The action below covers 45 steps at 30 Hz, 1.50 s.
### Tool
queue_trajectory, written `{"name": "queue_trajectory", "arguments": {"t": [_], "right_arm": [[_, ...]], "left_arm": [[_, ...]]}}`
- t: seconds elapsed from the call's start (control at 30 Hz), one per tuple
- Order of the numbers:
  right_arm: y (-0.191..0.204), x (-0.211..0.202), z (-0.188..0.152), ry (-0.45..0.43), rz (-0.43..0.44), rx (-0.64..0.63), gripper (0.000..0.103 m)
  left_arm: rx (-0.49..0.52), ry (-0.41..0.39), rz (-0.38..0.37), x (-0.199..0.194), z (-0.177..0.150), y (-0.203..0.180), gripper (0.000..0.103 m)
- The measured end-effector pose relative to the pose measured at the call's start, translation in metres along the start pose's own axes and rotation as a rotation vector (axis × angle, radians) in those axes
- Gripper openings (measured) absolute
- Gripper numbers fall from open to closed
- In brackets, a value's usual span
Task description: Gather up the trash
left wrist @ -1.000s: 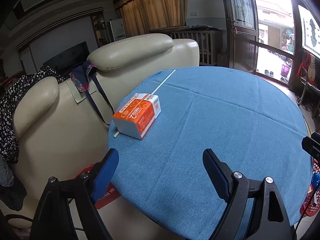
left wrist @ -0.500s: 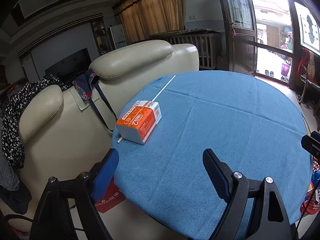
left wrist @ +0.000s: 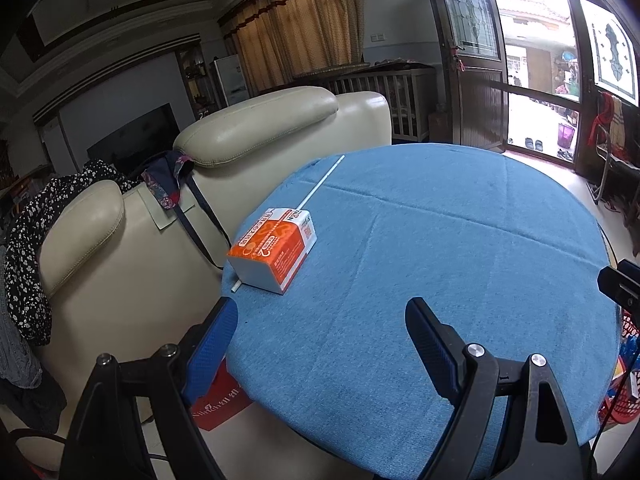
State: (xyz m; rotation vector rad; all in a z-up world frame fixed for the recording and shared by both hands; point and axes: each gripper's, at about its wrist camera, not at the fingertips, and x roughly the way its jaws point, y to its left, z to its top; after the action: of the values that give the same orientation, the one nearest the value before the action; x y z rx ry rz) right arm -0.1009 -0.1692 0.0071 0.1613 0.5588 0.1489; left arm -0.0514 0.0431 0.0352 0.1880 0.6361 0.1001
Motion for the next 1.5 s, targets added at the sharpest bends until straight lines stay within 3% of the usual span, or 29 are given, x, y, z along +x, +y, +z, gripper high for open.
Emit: {"name": "queue_trajectory", "arguments": {"t": [1.5], "right_arm": [[-0.01,0.006,-0.007,0.02,-0.011,0.026,0.056]], "left_arm": [[0.02,0.028,-0.003,0.012,-0.003,-0.007,0.086]]}}
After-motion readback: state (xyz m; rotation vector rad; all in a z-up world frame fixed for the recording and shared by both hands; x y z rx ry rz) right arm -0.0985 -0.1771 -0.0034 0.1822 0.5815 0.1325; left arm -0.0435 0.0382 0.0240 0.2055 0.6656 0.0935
